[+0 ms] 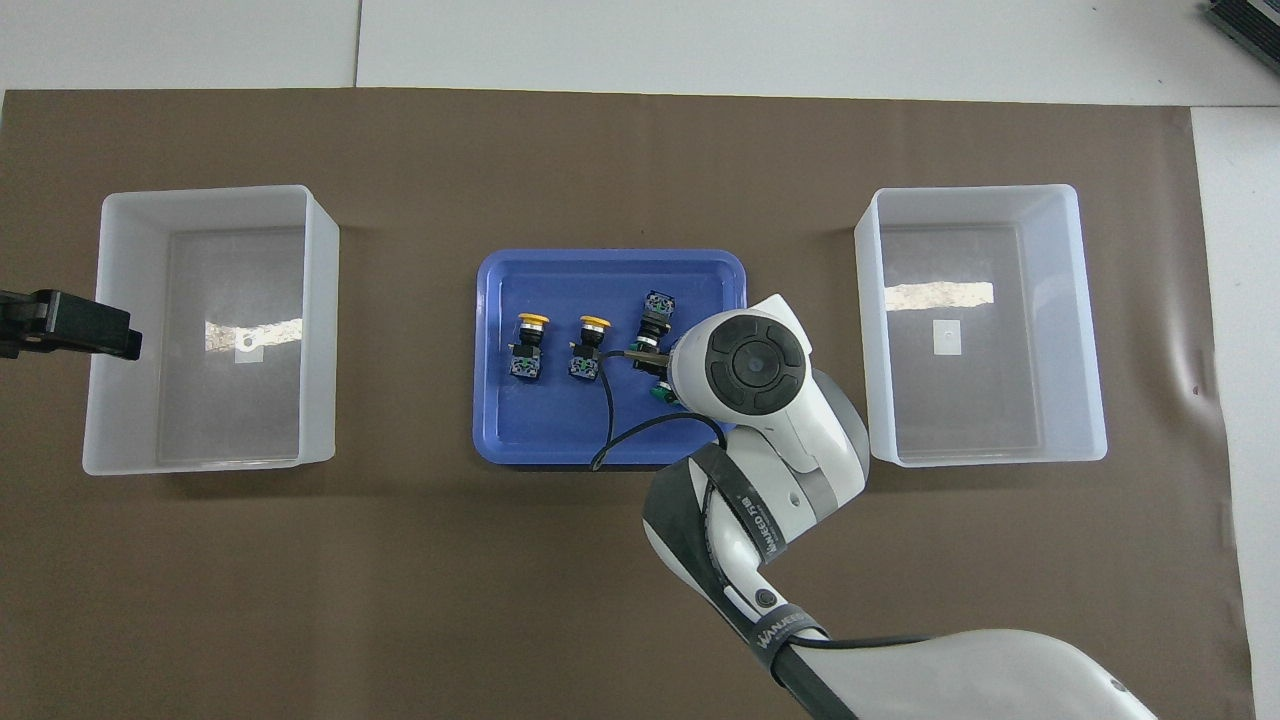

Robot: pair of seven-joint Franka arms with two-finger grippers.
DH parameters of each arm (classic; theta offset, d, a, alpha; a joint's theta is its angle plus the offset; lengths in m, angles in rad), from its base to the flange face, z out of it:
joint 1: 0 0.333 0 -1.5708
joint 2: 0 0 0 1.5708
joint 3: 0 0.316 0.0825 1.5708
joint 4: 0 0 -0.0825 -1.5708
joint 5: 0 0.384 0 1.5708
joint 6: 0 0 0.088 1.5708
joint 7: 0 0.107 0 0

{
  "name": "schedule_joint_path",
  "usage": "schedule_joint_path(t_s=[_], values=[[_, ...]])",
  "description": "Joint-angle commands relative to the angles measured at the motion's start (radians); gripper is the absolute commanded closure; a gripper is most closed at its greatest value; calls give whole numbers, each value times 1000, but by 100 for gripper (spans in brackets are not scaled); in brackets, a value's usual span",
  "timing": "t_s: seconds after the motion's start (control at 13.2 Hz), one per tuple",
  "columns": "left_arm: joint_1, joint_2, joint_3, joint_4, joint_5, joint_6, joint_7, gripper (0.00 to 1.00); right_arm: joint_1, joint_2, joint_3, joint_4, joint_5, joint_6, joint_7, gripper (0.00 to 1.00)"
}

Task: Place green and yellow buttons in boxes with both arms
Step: 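Grasp a green-topped button on the tray with the right gripper, then carry the green button into the nearby clear box and open the right gripper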

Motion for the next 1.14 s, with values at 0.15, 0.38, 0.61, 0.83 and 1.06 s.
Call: schedule_joint_path(t_s=[0.15,0.38,0.61,0.83,1.06], values=[[7,-13,-3,-21,-4,18,11,0,2,32,-3,-8,-15,67,6,18],[7,-13,-4,-21,-4,19,11,0,2,45,-3,-17,-15,87,15,19],[7,-13,-3,-21,-4,18,11,0,2,53,-5,-22,-15,99,24,27],[7,-13,-3,-21,-4,18,11,0,2,53,-5,-36,-15,124,32,40],[7,-13,-3,-21,-4,19,11,0,2,53,-3,-34,-15,121,47,100]])
